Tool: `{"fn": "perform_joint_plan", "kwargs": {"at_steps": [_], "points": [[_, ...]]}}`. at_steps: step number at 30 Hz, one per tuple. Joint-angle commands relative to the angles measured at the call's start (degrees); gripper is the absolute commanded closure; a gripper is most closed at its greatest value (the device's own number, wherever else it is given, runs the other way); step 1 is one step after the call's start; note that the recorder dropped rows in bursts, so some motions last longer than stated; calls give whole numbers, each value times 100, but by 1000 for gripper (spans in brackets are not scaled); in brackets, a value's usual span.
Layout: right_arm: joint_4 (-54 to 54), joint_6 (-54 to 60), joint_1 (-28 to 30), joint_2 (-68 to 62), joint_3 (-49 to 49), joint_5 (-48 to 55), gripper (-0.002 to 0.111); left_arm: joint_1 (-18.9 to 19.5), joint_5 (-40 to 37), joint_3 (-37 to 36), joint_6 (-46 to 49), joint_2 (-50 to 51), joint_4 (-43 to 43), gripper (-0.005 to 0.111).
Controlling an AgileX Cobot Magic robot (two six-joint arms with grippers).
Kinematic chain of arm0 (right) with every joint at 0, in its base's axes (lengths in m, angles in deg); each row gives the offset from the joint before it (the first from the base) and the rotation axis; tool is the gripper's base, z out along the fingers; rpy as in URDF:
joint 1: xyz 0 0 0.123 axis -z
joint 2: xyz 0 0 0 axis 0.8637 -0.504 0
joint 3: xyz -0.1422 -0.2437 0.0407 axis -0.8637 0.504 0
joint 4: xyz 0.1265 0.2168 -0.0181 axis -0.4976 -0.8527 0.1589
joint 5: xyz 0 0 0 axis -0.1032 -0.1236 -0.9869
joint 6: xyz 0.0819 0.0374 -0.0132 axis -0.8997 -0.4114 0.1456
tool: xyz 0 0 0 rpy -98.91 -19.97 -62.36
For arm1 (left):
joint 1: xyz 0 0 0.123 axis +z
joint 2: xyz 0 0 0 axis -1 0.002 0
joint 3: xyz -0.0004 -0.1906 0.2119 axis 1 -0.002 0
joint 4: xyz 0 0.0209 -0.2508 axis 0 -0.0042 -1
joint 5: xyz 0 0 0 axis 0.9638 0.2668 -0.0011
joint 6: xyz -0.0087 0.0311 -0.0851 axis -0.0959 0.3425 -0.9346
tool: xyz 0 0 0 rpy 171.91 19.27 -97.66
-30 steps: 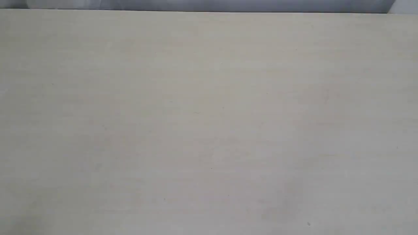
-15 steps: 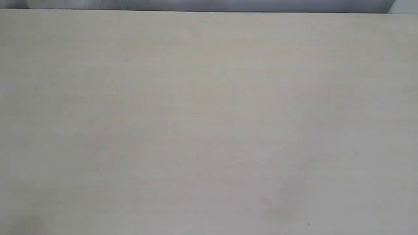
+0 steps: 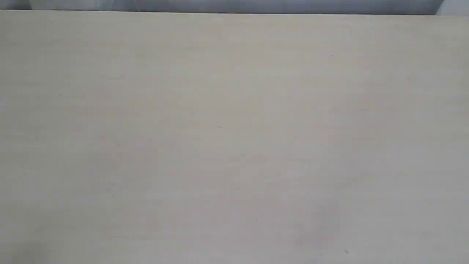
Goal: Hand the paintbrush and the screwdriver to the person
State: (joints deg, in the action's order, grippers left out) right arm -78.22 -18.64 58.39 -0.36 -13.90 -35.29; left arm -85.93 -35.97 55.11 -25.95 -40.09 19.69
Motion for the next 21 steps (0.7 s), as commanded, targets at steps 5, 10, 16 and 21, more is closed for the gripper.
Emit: {"fn": "perform_joint_plan", "kwargs": {"at_steps": [5,10,16,21], "points": [[-405,243,300,77,19,55,104,-32,64,-12,-12,-14,-13,107],[-405,243,300,77,19,55,104,-32,64,-12,-12,-14,-13,107],[-405,243,300,77,19,55,104,-32,64,-12,-12,-14,-13,107],[-405,243,300,77,19,55,104,-32,64,-12,-12,-14,-28,107]]}}
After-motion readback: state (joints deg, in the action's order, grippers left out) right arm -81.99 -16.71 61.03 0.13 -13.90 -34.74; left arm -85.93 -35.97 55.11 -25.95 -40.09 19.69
